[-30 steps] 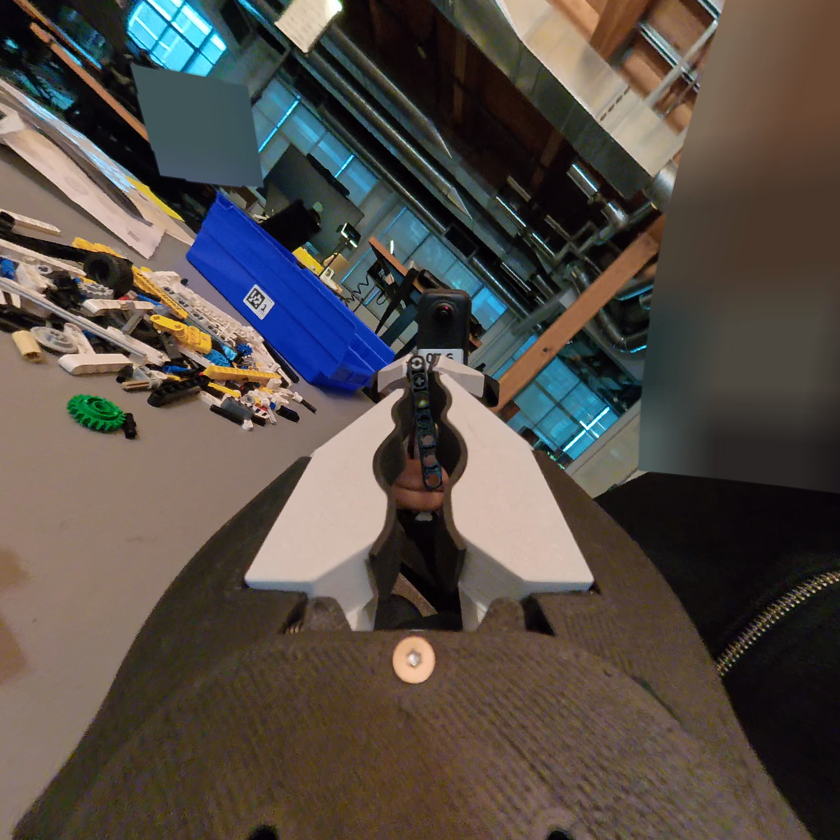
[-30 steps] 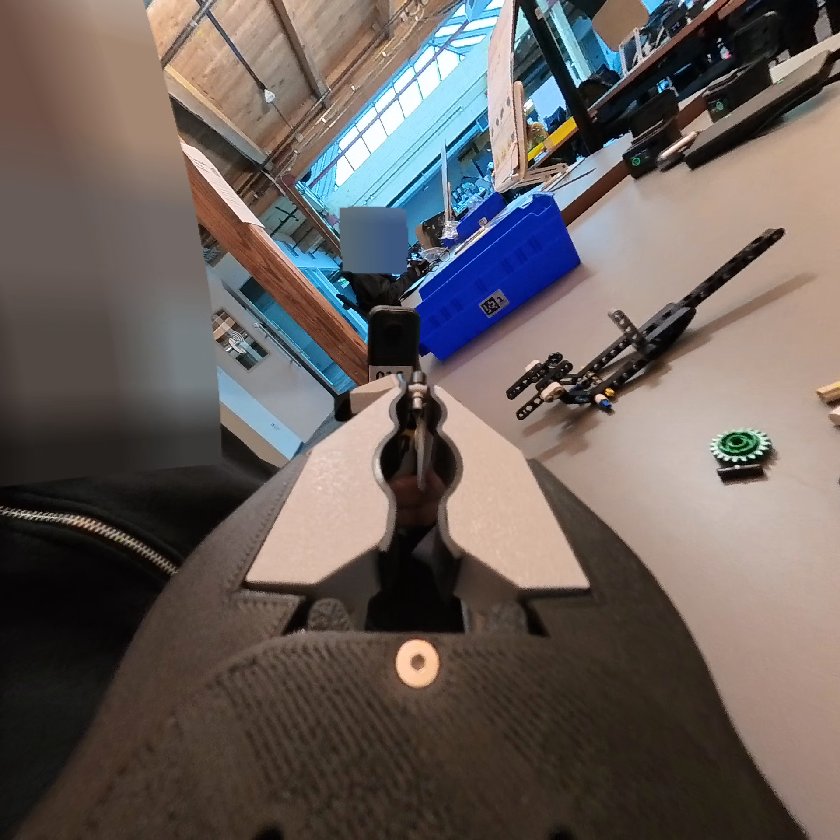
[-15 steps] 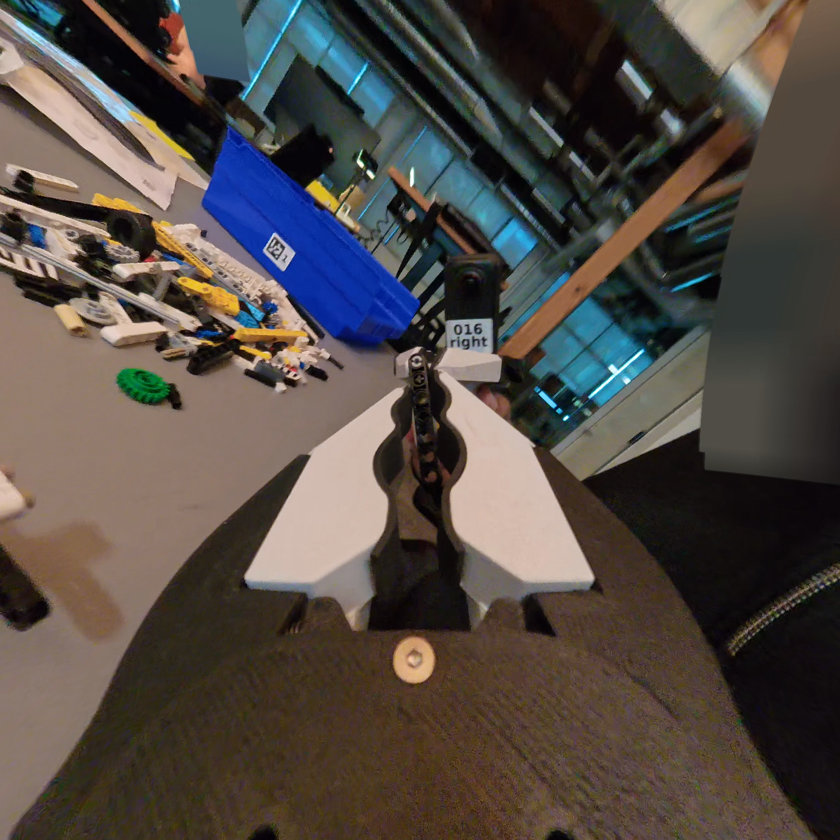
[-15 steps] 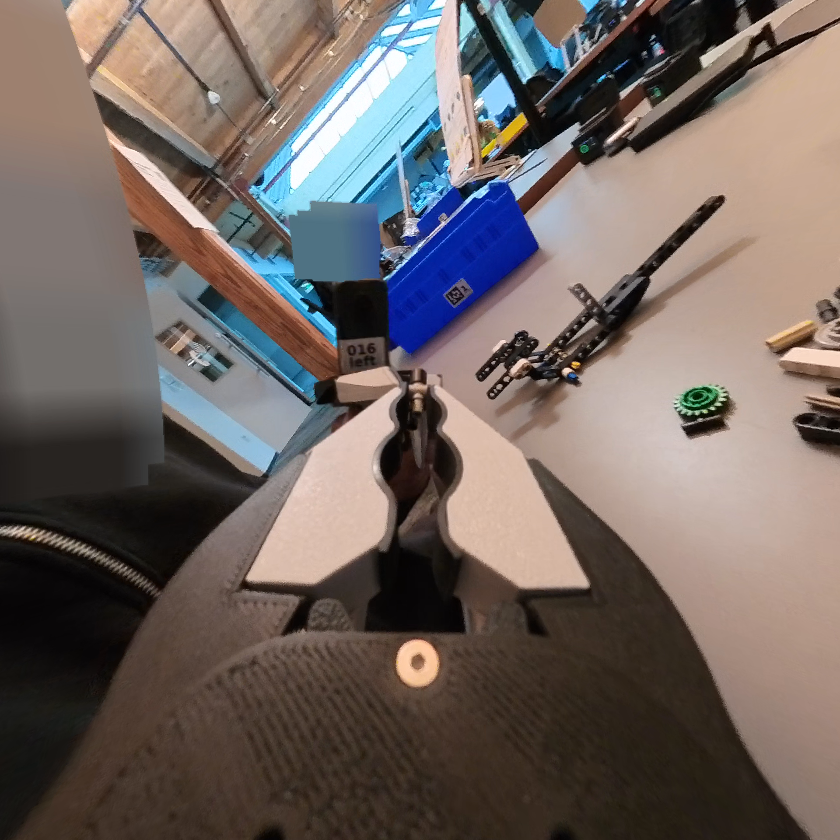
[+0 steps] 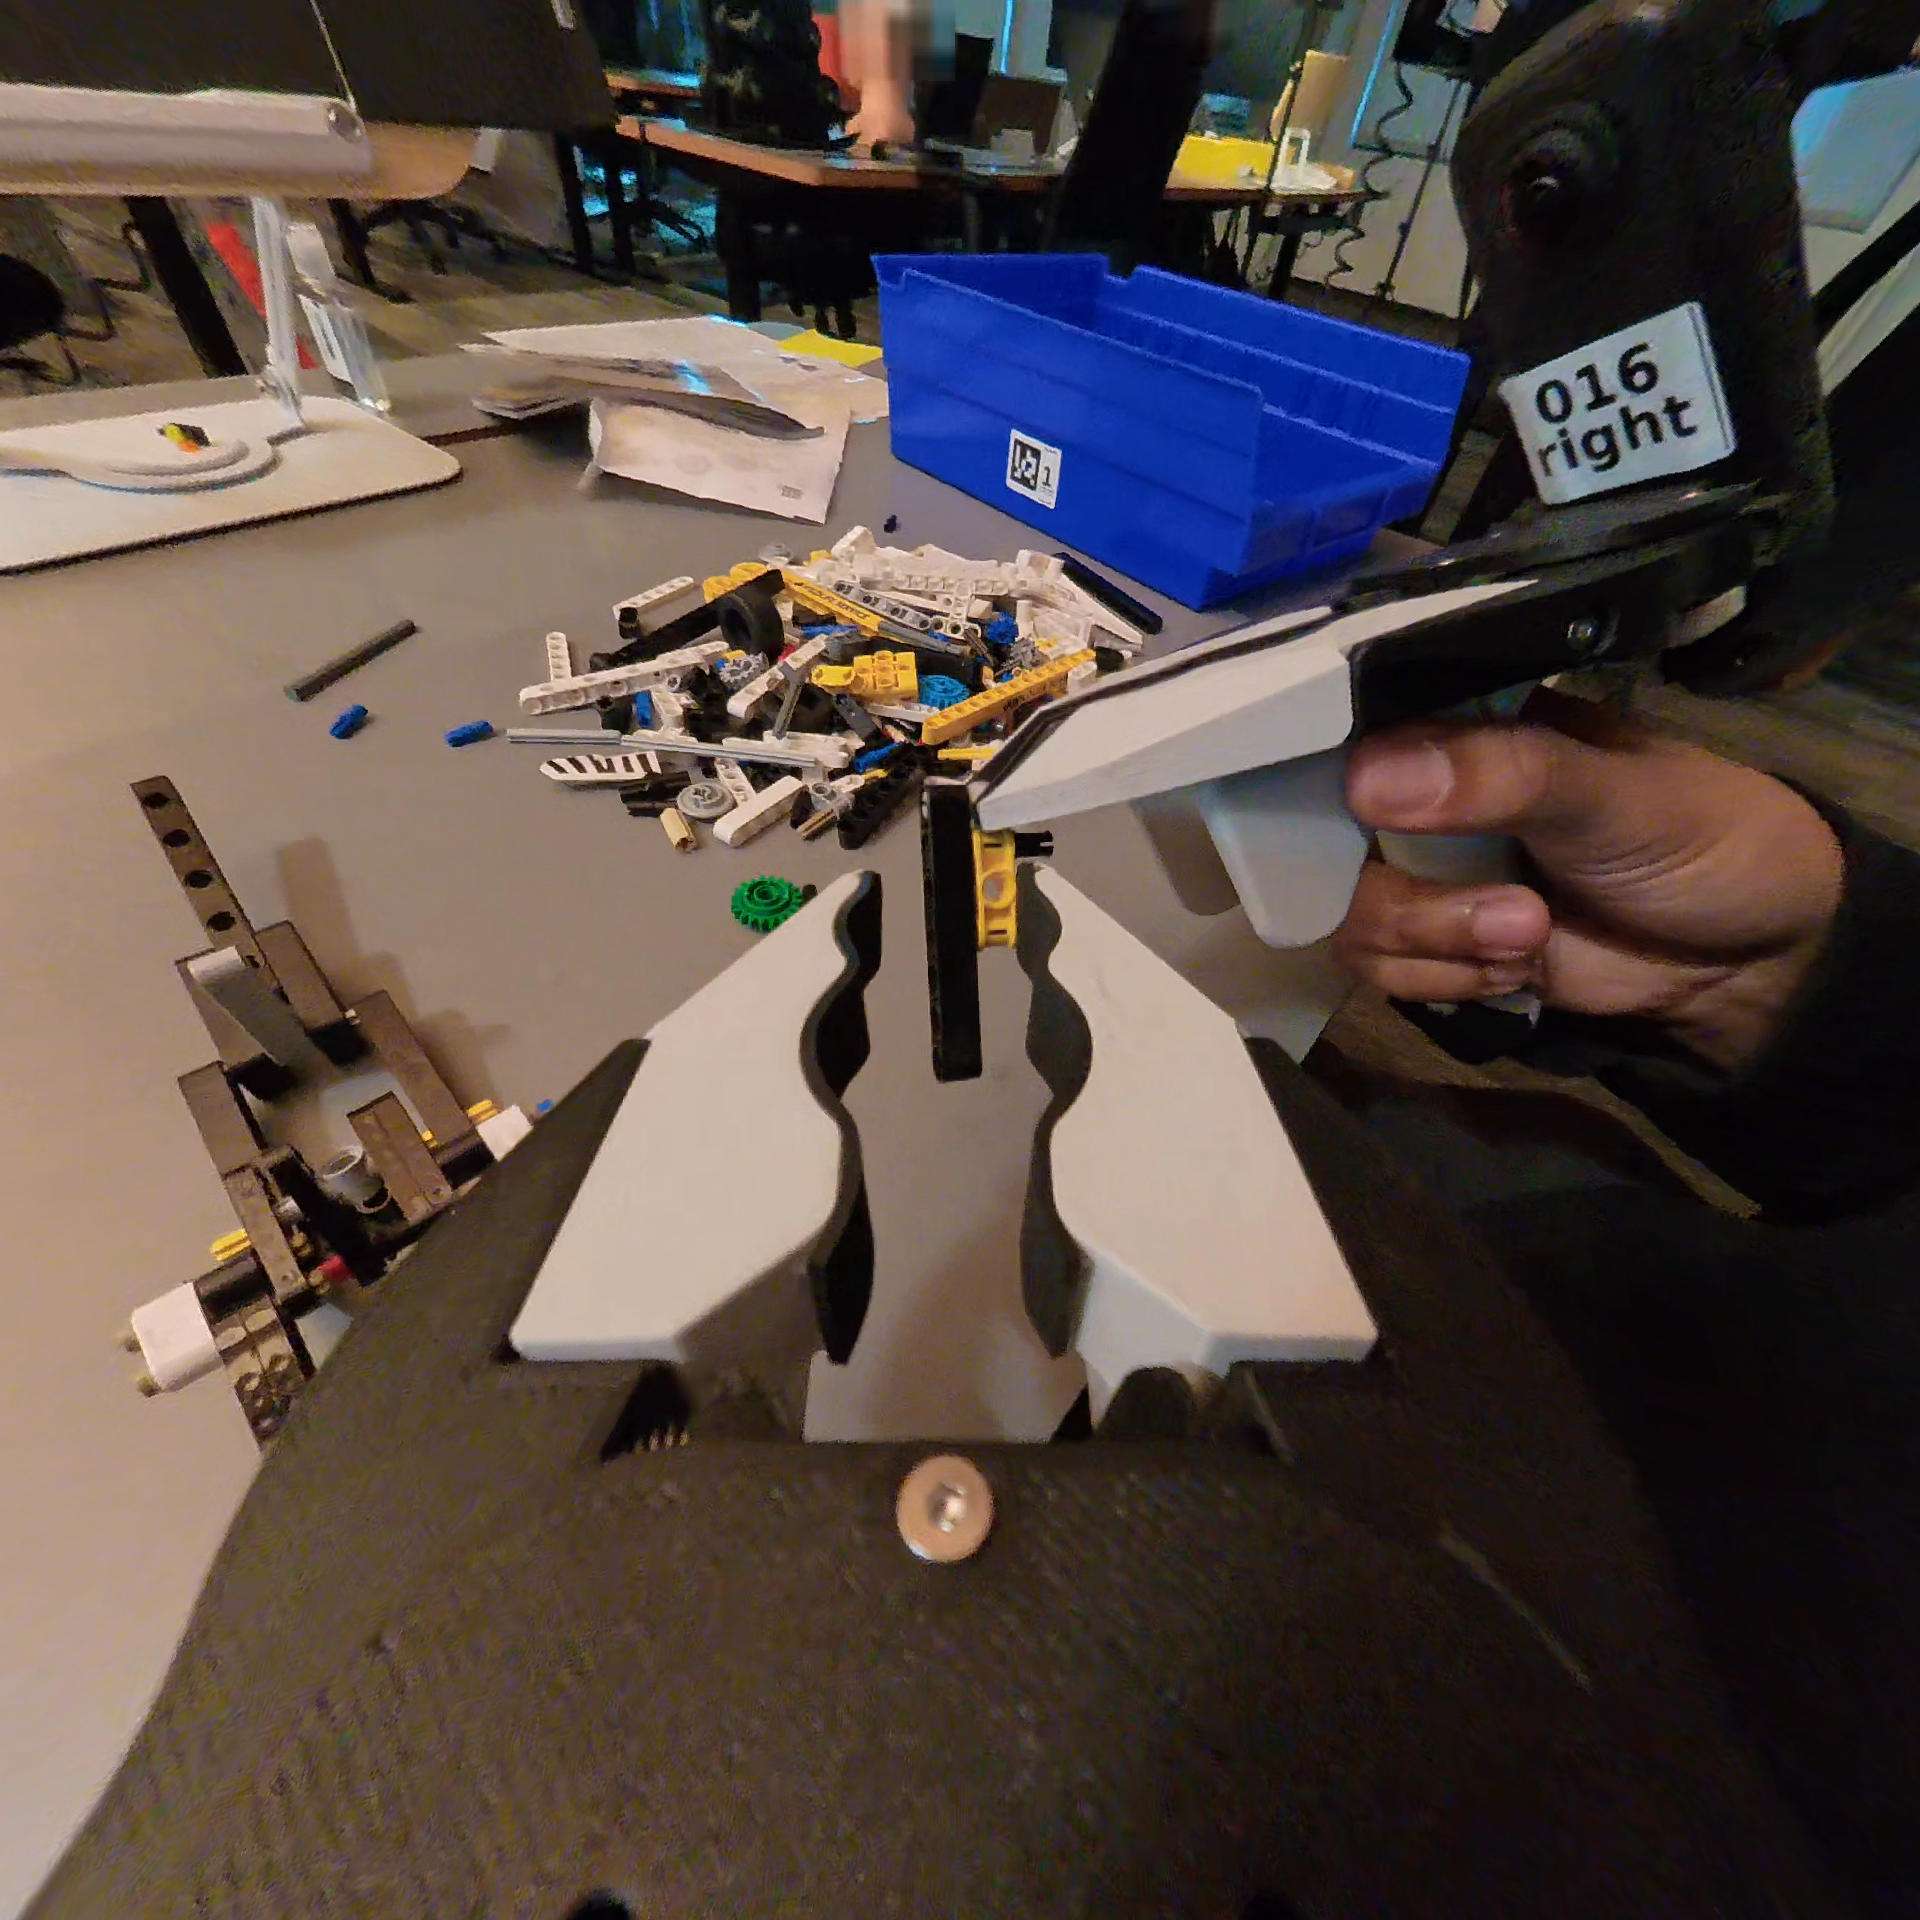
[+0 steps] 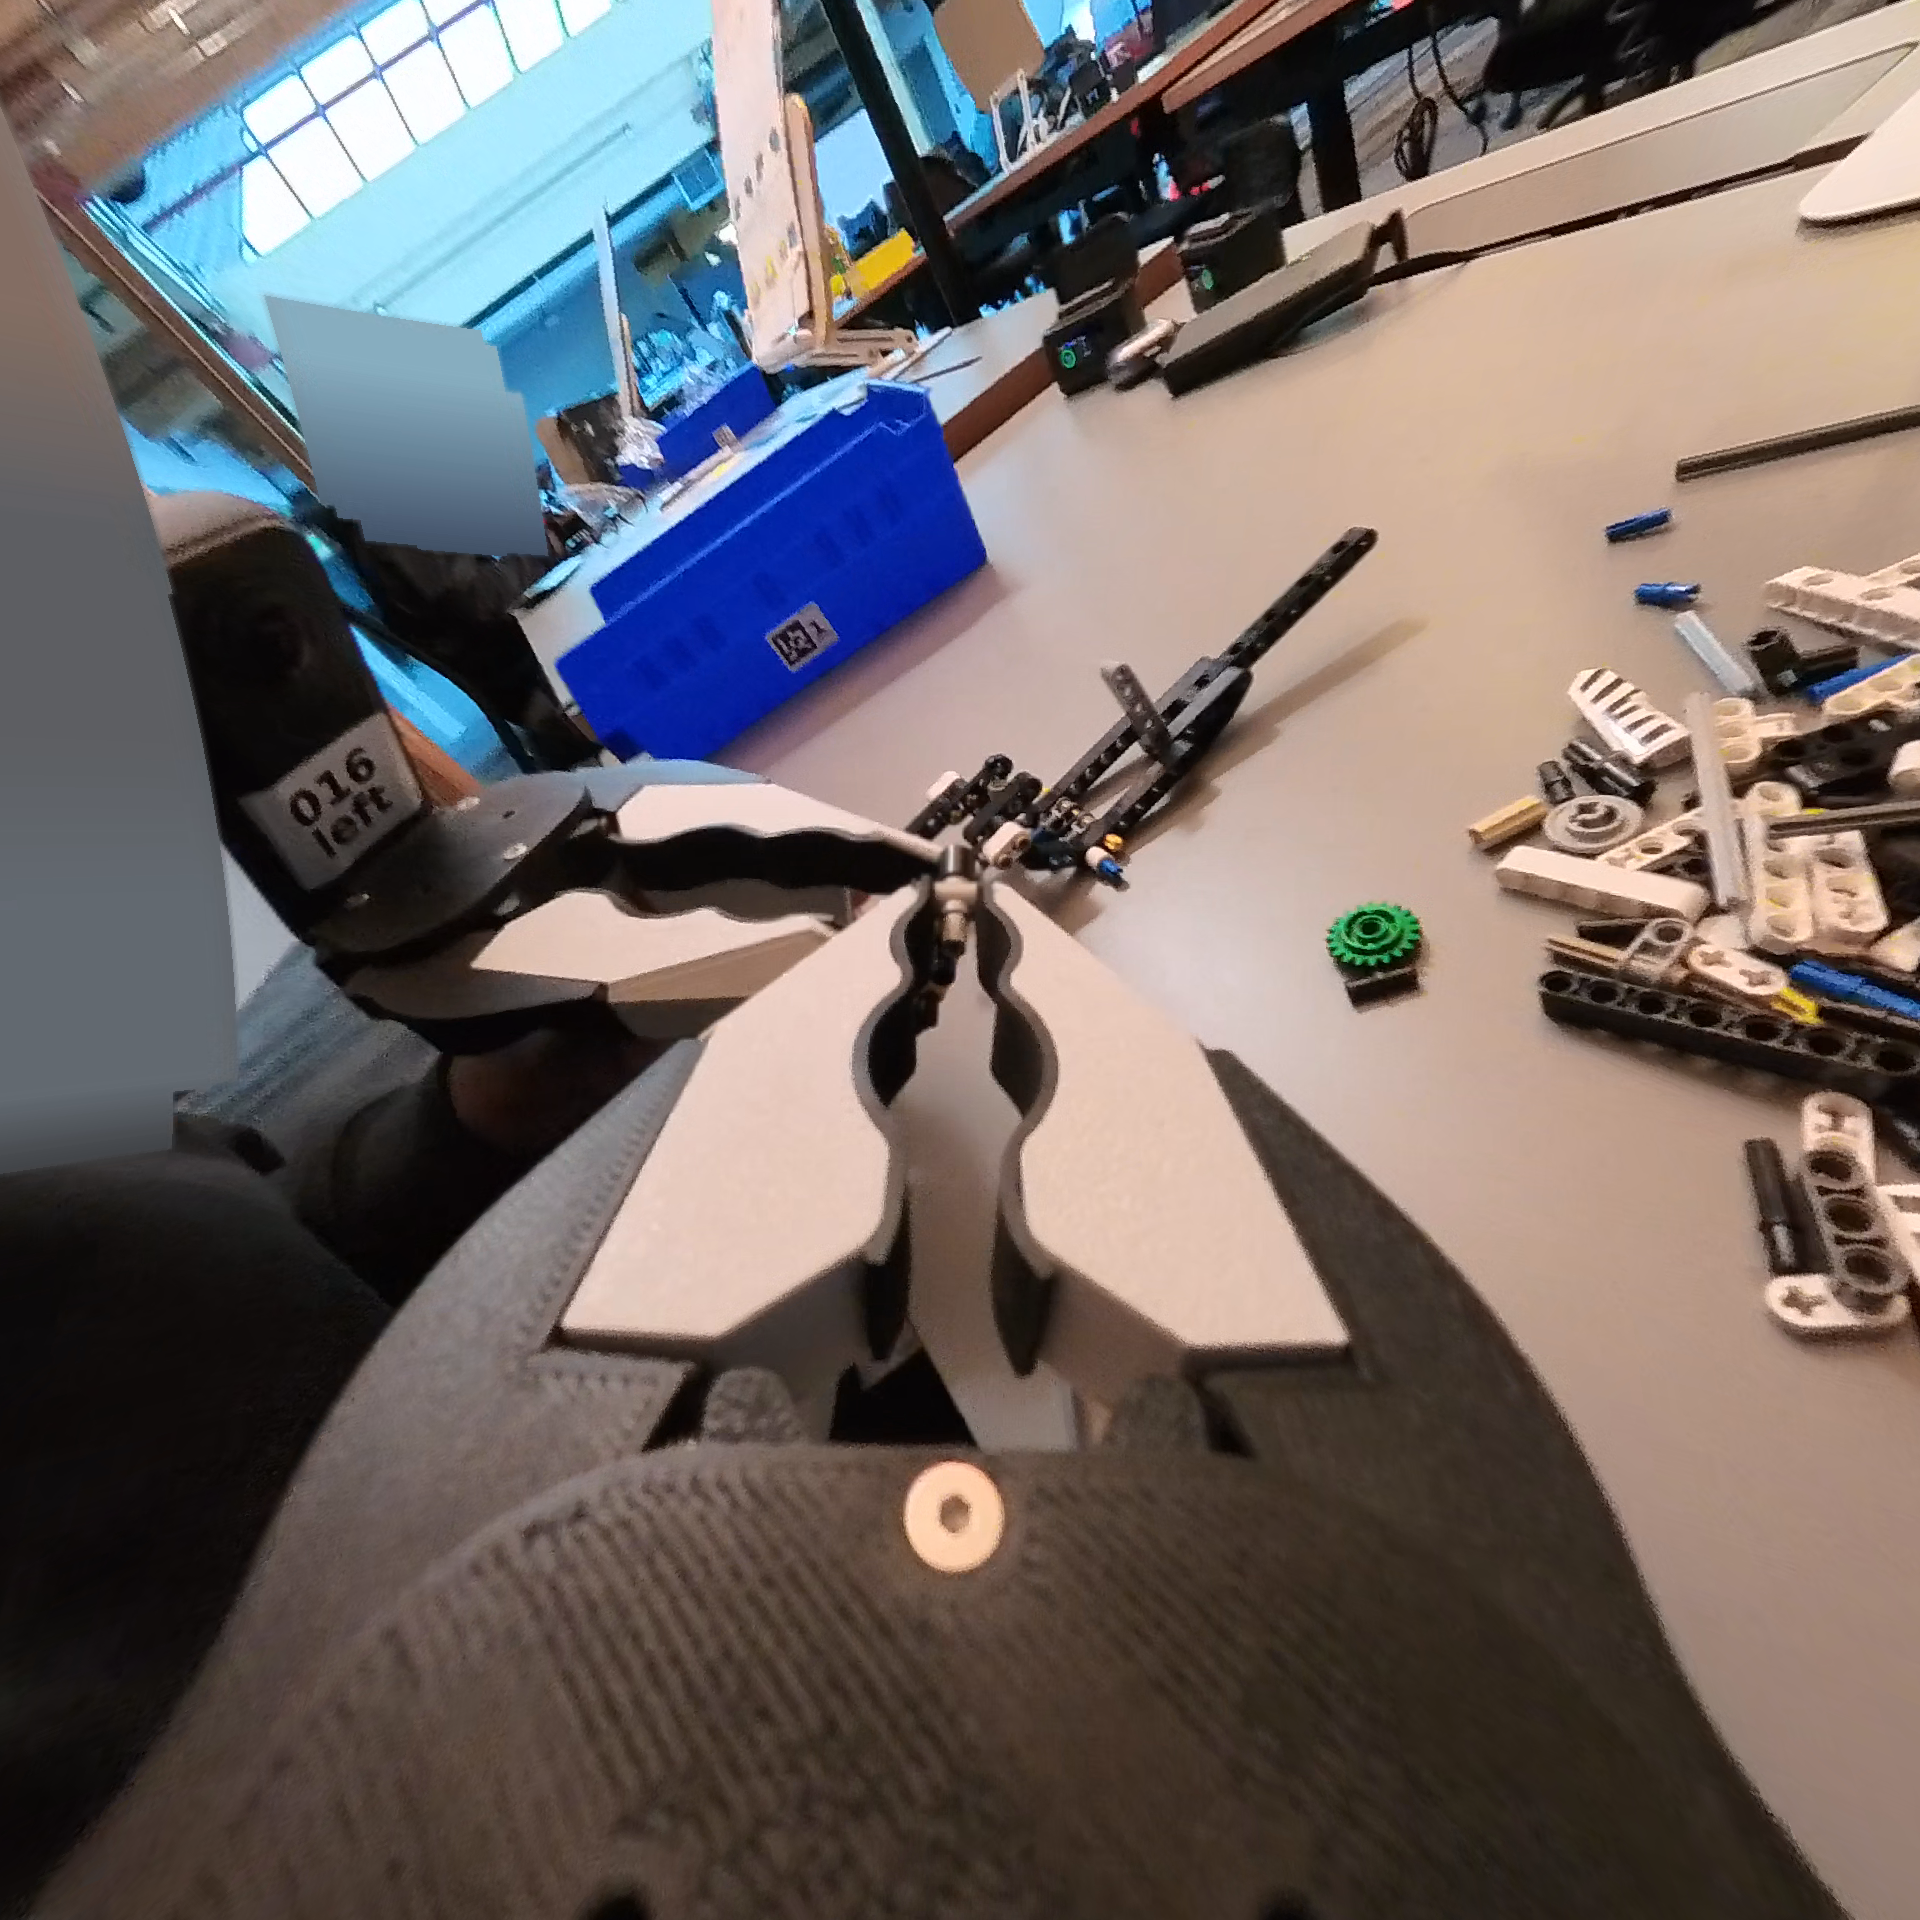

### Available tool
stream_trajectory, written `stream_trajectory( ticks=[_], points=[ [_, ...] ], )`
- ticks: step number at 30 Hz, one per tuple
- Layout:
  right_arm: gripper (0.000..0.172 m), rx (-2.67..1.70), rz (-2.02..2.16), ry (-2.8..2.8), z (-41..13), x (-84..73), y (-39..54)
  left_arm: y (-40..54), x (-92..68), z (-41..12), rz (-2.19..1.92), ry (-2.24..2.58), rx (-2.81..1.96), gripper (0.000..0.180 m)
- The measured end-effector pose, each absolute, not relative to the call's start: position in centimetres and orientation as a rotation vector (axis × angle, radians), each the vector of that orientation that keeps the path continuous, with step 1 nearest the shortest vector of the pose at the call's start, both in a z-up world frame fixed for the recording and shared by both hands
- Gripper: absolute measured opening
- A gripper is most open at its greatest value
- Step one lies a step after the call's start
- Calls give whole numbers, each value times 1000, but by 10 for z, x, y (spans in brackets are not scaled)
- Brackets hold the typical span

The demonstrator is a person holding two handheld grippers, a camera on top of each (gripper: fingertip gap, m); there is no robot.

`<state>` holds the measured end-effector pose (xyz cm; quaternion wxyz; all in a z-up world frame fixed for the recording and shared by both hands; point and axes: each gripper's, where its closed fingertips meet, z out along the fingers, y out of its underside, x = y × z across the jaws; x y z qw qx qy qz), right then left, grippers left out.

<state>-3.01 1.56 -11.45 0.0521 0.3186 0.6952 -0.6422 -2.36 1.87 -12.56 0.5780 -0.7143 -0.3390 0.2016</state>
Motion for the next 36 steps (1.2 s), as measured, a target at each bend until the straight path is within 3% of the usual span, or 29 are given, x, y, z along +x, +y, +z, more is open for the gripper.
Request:
stream_trajectory(
  ticks=[12,36],
  points=[
    [4,922,-1995,2227,-115,-25,7,15,-27,-129,627,-774,-1707,15],
    [9,881,-2146,2121,-101,-20,19,29,-18,-119,452,-748,-1623,16]
  ],
)
